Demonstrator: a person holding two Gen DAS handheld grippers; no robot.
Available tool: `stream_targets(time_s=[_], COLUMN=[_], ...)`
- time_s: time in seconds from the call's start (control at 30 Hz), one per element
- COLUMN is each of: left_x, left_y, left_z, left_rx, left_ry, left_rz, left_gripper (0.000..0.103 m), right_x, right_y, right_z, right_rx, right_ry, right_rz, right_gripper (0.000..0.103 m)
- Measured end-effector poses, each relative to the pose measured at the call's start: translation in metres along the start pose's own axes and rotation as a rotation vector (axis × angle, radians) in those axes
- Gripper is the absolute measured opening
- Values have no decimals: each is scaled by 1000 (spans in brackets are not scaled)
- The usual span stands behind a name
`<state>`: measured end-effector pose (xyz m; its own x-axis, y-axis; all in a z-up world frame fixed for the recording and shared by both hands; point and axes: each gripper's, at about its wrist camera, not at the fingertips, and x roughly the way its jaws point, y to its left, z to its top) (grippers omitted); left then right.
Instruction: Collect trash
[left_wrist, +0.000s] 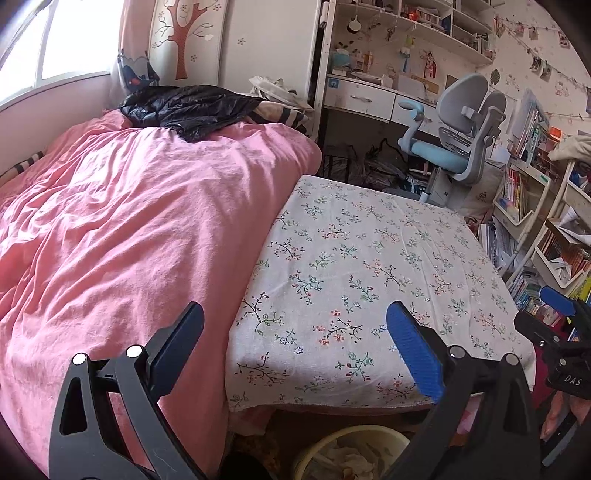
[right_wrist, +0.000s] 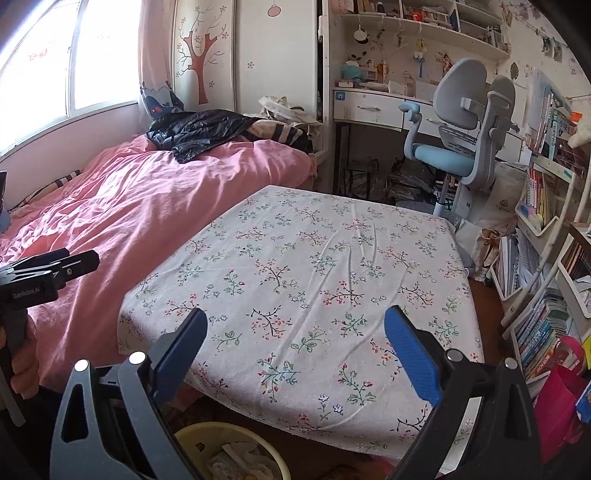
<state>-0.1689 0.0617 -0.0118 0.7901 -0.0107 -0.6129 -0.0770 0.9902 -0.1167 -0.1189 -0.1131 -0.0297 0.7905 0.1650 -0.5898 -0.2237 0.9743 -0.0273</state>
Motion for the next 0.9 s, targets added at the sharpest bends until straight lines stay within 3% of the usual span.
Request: stream_targets(time_s=[0.9], left_x=[-1], left_y=[-2], left_z=[2], left_rx=[13], left_ry=[-20], left_rz=[52], left_gripper=[96], right_x=[5], right_y=[-6], right_z=[-3], right_rx=[30], right_ry=[17], right_rz=[-66], right_gripper=[95])
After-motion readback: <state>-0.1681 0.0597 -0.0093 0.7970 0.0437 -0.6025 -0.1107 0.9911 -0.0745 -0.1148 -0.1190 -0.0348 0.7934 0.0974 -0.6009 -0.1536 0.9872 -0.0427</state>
